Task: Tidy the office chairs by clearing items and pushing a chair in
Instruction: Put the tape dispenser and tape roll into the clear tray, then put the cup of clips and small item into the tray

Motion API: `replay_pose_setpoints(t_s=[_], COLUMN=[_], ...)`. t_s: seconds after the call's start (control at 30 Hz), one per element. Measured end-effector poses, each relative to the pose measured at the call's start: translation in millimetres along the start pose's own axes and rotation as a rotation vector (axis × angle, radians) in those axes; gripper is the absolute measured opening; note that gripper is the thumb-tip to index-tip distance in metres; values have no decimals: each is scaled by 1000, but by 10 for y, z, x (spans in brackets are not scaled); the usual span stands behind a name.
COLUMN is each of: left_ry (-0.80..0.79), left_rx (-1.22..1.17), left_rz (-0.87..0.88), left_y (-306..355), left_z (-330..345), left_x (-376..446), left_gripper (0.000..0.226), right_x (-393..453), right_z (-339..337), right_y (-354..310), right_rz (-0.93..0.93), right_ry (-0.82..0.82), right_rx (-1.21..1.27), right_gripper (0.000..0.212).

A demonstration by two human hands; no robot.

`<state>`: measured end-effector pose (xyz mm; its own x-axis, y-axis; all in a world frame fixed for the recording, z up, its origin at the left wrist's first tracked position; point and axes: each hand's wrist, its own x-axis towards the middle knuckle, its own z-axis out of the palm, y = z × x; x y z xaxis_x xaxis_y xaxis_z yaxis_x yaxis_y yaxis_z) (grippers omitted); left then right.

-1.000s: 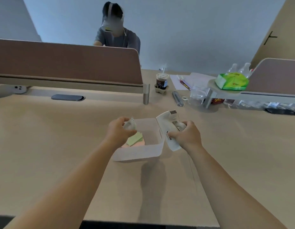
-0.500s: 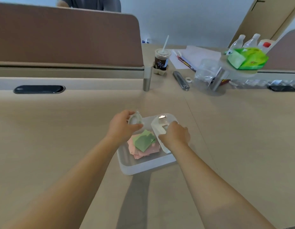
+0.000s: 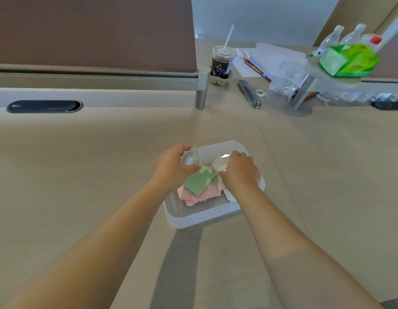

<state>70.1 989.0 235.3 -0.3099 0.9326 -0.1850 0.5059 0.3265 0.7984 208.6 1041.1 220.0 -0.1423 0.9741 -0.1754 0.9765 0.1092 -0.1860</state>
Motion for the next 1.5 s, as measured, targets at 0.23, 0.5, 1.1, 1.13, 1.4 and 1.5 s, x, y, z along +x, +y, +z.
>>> replay_pose_setpoints(t_s=[0.23,0.5,1.1,1.13,1.4,1.5], left_ry=[-20,-69,570,614,836,953], left_rx=[258,840,-22,-40,-77,-52], left_rz=[6,40,-44,-62,-288,-390], left_y=[-60,-125,255,251,112,18], left_z=[-77,83,-447,-415,-68,-80], left_x=[-121,20,-1558,-1764,-3552,-4259], left_gripper=[56,42,24,23,27,26], right_x=[-138,-140,-1155,-1300,-2511,-3008], right_z=[-187,-153,-663,-664,-535,-456], right_y=[-58,-53,-259,-229,-41,-165], right_rz=[-99,-131,-561,-603,-868,-952], right_ry=[64,29,-102,-125,-391,-464], right_rx=[388,513,774,787,730,717], right_gripper=[35,35,4,5,8,9])
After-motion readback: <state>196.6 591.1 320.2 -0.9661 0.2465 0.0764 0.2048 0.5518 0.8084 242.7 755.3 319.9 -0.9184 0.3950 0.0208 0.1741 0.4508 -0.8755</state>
